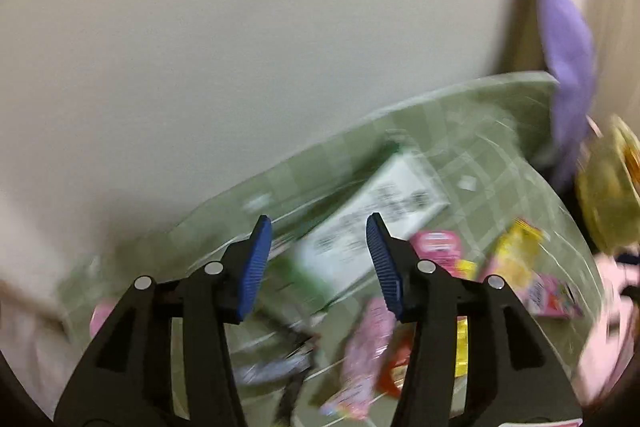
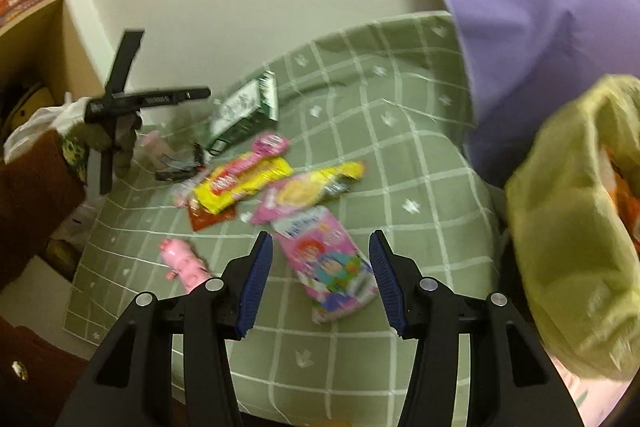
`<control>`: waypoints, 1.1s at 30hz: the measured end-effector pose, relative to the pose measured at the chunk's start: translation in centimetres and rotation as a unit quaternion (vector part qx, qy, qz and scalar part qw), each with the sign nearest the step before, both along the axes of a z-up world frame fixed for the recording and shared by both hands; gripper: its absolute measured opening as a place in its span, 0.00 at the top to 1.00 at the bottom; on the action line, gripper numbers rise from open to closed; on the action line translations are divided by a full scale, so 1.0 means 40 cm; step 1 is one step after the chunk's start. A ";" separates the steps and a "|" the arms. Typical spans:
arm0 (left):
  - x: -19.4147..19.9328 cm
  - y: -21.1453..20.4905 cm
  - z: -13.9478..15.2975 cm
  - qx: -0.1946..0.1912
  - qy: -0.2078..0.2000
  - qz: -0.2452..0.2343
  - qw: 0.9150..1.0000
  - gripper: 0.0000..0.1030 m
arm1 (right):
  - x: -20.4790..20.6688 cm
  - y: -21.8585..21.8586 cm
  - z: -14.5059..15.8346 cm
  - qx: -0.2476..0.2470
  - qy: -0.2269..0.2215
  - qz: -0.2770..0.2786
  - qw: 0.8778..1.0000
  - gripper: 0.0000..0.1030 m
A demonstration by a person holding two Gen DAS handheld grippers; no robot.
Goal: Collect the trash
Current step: 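Move both tools back over the table toward the remaining wrappers, then grasp the green milk carton with the left tool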
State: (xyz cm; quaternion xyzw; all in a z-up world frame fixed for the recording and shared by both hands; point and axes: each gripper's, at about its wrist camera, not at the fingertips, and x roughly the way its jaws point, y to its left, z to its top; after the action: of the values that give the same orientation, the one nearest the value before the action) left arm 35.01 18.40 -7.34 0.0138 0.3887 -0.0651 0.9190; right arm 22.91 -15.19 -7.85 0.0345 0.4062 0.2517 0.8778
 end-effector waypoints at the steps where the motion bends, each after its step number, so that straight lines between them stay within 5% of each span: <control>1: -0.024 0.036 -0.014 -0.021 -0.003 0.031 0.999 0.48 | 0.012 0.021 0.006 0.001 -0.005 0.009 1.000 0.54; 7: -0.098 0.124 -0.159 -0.082 0.045 0.117 0.989 0.46 | 0.160 0.194 0.019 0.022 -0.032 0.057 0.998 0.54; 12: -0.189 0.112 -0.169 -0.127 0.023 0.126 0.984 0.46 | 0.334 0.316 -0.038 0.065 0.000 0.070 0.995 0.51; 18: -0.303 0.074 -0.173 -0.129 0.013 0.149 0.980 0.46 | 0.468 0.381 -0.115 0.095 0.029 -0.006 0.995 0.49; 24: -0.342 0.113 -0.167 -0.102 0.012 0.155 0.982 0.46 | 0.501 0.415 -0.164 0.095 0.056 -0.002 0.994 0.46; 29: -0.295 0.112 -0.103 -0.141 -0.028 0.109 0.984 0.41 | 0.450 0.384 -0.155 0.079 0.072 0.023 0.994 0.46; 33: -0.186 0.037 -0.045 -0.100 -0.062 0.004 0.993 0.38 | 0.379 0.318 -0.096 0.036 0.023 0.013 0.999 0.46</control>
State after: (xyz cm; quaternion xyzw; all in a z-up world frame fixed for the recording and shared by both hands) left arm 27.59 19.89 -9.15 -0.0754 0.3227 -0.0990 0.9383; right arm 38.08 -2.47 -11.71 0.0666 0.4175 0.2765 0.8630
